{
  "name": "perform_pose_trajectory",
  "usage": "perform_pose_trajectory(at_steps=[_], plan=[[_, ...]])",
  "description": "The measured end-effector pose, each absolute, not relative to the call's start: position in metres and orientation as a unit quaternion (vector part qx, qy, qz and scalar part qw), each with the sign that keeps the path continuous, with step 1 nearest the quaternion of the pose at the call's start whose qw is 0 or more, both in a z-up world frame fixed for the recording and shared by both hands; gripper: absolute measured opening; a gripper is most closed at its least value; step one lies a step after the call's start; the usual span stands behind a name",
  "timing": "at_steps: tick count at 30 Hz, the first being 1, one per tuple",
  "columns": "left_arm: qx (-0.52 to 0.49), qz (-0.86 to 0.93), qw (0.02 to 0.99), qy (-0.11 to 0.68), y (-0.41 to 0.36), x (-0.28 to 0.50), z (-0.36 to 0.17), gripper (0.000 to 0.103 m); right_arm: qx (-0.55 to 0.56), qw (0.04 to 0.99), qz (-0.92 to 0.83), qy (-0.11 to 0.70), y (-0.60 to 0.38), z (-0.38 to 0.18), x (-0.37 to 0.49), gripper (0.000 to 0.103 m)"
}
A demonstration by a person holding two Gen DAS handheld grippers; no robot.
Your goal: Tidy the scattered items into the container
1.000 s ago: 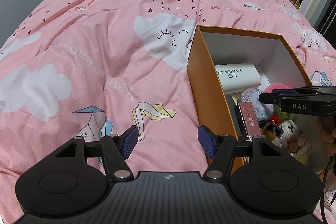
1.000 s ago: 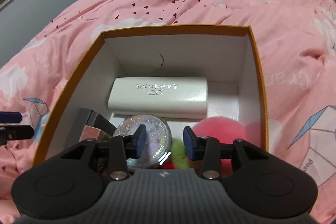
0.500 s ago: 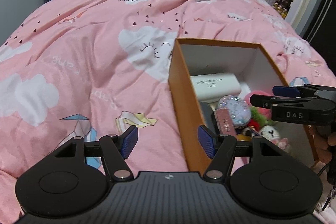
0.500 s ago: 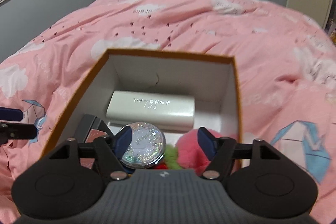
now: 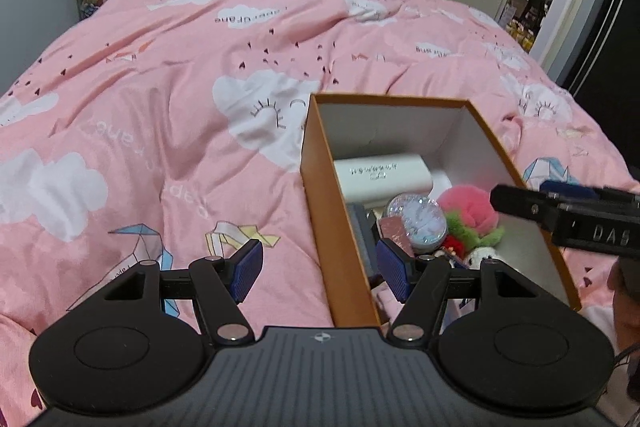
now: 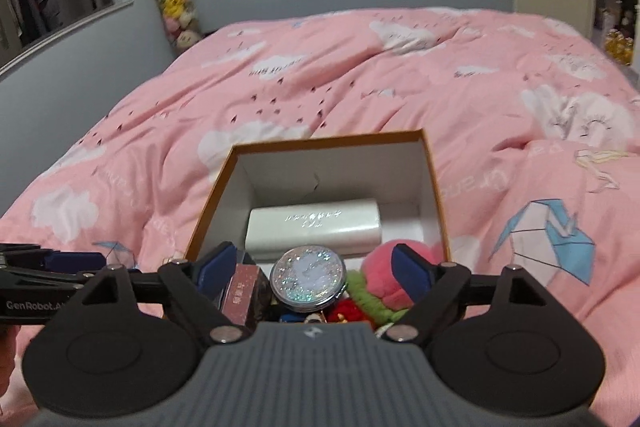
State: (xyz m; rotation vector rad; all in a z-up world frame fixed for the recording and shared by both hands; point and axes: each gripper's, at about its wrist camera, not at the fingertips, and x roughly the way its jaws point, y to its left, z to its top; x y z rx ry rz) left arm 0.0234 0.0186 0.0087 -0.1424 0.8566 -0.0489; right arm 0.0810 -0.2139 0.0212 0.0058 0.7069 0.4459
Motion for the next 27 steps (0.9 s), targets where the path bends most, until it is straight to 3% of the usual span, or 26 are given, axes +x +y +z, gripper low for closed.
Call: perform_pose_trajectory(at_steps=[7, 27], plan=[[-0.076, -0.012, 0.915, 0.397, 0.011, 0.013, 0.018, 0.074, 0.0, 0.919, 0.204, 0.338, -0.211, 0.017, 0.058, 0.09], [-0.059, -0.003, 0.897, 0.438, -0.011, 0.0, -0.001, 0.074, 0.003, 0.91, 0.195, 0.366, -0.211, 0.0, 0.039, 0.092]])
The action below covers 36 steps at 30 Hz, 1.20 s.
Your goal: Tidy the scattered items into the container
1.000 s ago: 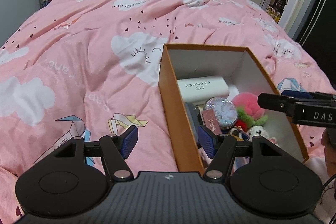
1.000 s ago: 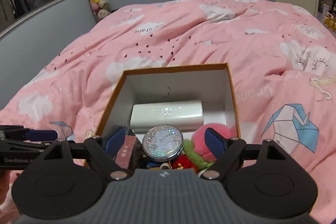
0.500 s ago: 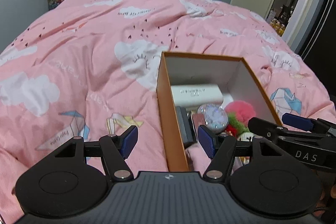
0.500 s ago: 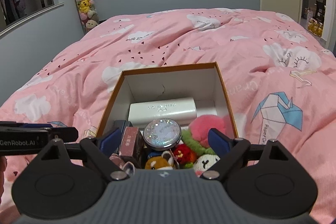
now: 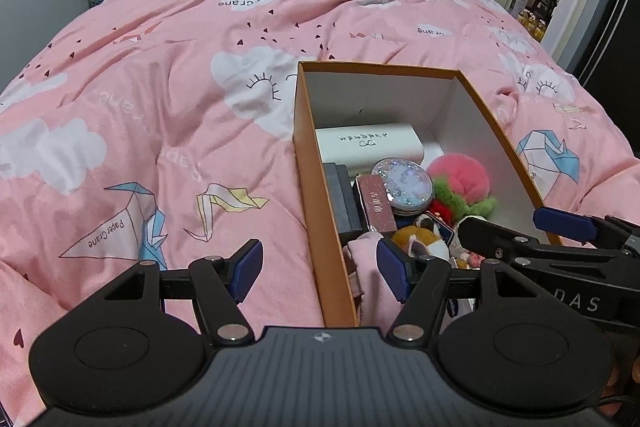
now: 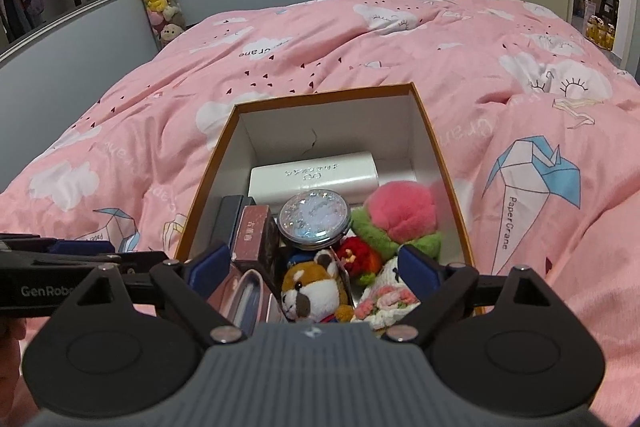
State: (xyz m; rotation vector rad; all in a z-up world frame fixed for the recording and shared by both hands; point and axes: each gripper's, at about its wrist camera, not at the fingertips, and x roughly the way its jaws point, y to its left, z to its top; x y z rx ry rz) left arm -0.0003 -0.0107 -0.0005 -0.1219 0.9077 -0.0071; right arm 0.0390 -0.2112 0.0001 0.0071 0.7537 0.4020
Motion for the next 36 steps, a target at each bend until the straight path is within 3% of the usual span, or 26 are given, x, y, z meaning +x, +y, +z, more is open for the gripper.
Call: perform_pose_trajectory(at_steps=[36], plan=[[-0.05, 0.0, 0.889, 0.455, -0.01, 0.0032, -0.0067, 0.074, -0.002, 0.903, 0.196, 0.382, -0.2053, -0.007, 0.0419, 0.092]])
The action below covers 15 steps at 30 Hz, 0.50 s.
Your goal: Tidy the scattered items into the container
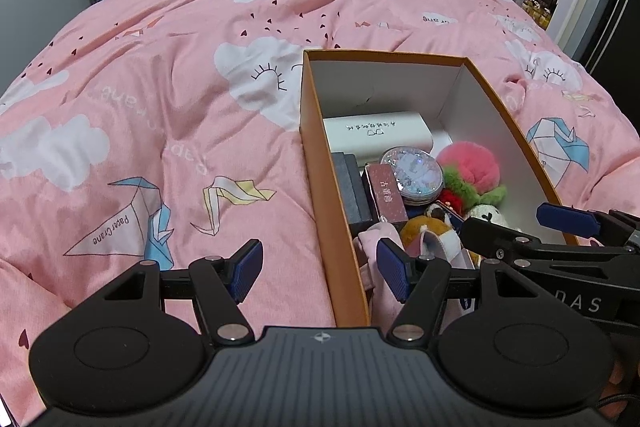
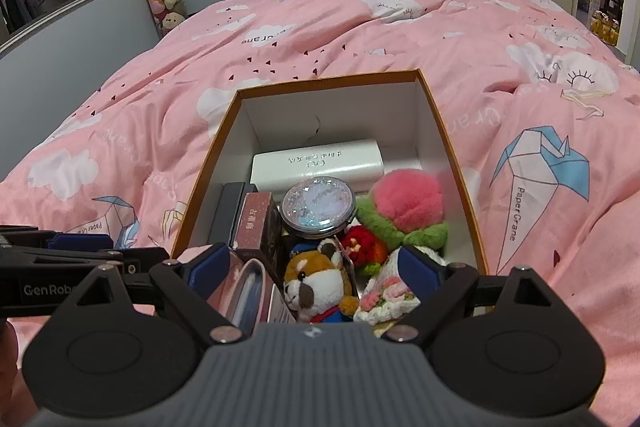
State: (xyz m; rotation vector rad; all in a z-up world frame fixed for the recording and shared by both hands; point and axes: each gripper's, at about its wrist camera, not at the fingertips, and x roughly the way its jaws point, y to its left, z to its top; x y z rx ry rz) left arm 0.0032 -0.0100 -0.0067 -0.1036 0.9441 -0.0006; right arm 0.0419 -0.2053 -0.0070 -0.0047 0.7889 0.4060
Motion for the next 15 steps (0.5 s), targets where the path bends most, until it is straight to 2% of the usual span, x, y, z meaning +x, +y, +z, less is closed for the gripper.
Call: perform_pose_trajectory(at_steps=[15], plan=[[-0.047, 0.001, 0.888, 0.457, -0.0112, 0.0032, -0.0071, 0.074, 0.002, 0.901, 0.196, 0.387, -0.2075, -0.0084, 0.0425, 0.092]])
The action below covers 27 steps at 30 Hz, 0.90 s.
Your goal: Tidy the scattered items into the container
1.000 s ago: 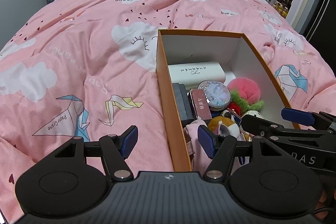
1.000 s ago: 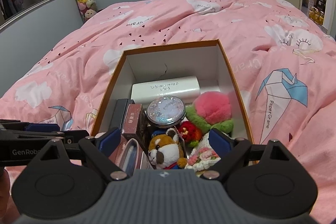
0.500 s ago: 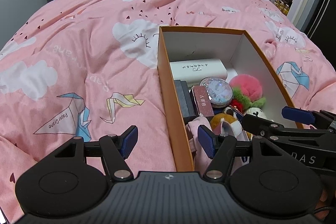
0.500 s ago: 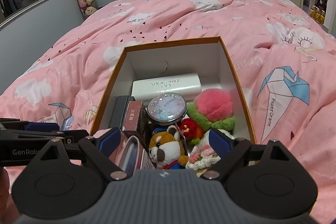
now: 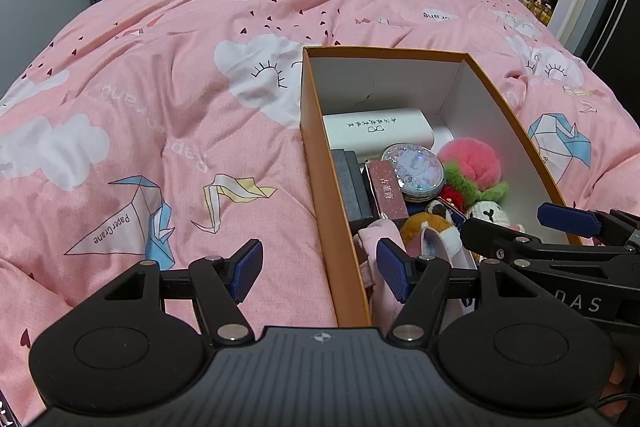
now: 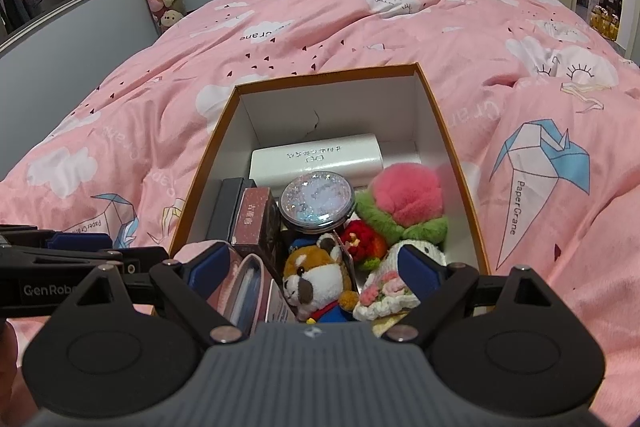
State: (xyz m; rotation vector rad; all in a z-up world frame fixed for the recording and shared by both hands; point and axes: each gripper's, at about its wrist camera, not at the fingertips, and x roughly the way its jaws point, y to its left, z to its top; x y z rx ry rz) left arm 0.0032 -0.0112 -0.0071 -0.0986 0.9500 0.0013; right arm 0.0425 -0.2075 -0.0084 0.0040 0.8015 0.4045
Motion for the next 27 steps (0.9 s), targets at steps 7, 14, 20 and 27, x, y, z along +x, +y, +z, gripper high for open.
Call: perform_pose_trajectory(at_steps=[7, 14, 20, 27], plan=[[-0.047, 0.001, 0.888, 0.457, -0.0114, 0.0033, -0.0069, 0.074, 0.004, 0.9, 0.196, 0.389, -0.208, -0.0091, 0.0428, 0.092], [-0.047, 0.001, 0.888, 0.458, -0.0121, 0.0035, -0.0071, 0.074, 0.004, 0.9, 0.196, 0.389, -0.208, -0.0093, 0.0431, 0.092], [-0.047, 0.001, 0.887, 0.459, -0.0106, 0.0037, -0.0065, 0.074, 0.004, 0.9, 0.196, 0.389, -0.2079, -0.0094, 0.0431, 0.092], [-0.045, 0.001, 0.887, 0.459, -0.0101, 0.0037, -0.0069, 0.074, 0.004, 0.9, 0.196, 0.39, -0.2078, -0.0094, 0.043, 0.092]])
